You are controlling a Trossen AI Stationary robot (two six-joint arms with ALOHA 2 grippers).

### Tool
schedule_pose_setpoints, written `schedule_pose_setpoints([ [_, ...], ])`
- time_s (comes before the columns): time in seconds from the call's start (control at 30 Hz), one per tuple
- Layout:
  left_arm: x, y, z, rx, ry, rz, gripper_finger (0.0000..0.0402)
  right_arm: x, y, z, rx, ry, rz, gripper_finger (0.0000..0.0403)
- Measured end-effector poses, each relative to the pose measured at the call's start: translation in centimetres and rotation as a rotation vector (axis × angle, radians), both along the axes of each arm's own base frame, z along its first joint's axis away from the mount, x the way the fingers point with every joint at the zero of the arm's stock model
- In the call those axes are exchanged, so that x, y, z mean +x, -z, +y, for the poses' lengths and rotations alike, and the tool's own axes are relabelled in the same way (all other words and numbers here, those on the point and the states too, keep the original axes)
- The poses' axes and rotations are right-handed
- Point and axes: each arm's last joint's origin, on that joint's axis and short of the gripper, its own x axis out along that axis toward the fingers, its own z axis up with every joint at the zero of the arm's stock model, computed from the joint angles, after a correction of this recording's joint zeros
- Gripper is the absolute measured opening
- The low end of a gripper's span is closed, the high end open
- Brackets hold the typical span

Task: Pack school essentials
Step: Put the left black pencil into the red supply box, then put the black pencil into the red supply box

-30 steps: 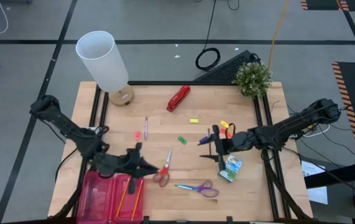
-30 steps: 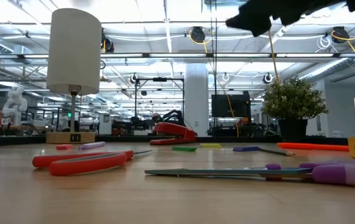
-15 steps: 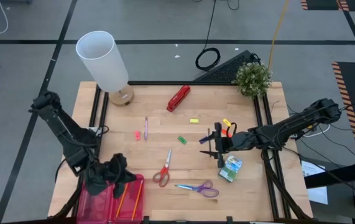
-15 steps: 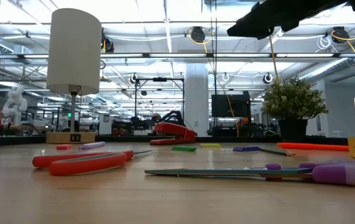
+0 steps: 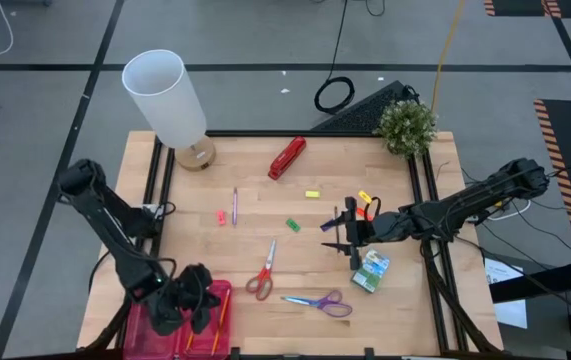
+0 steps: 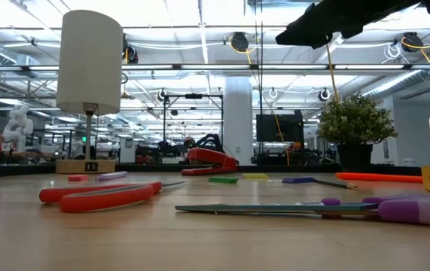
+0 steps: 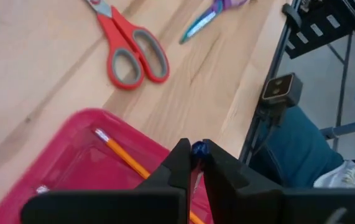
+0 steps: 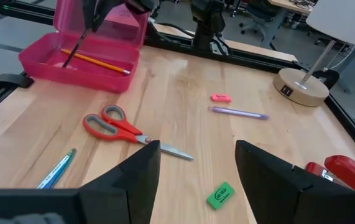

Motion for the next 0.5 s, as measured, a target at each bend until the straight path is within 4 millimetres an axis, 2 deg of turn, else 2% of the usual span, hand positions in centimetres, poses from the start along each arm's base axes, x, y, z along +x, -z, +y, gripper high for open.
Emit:
schedule_pose_setpoints([
  [0.1, 0.1, 0.32, -0.12, -0.006, 0.012, 0.025, 0.0038, 0.0, 0.0, 0.0, 0.0, 0.0, 0.0, 0.0201],
  [0.3, 0.1, 0.6, -0.23, -0.005, 0.025, 0.048, 0.0095, 0.0, 0.01, 0.0, 0.02, 0.008, 0.0, 0.0201],
  [0.5, 0.07, 0.67, -0.2, 0.007, 0.034, 0.053, 0.0142, -0.07, 0.14, -0.2, 0.127, 0.121, 0.002, 0.0203],
])
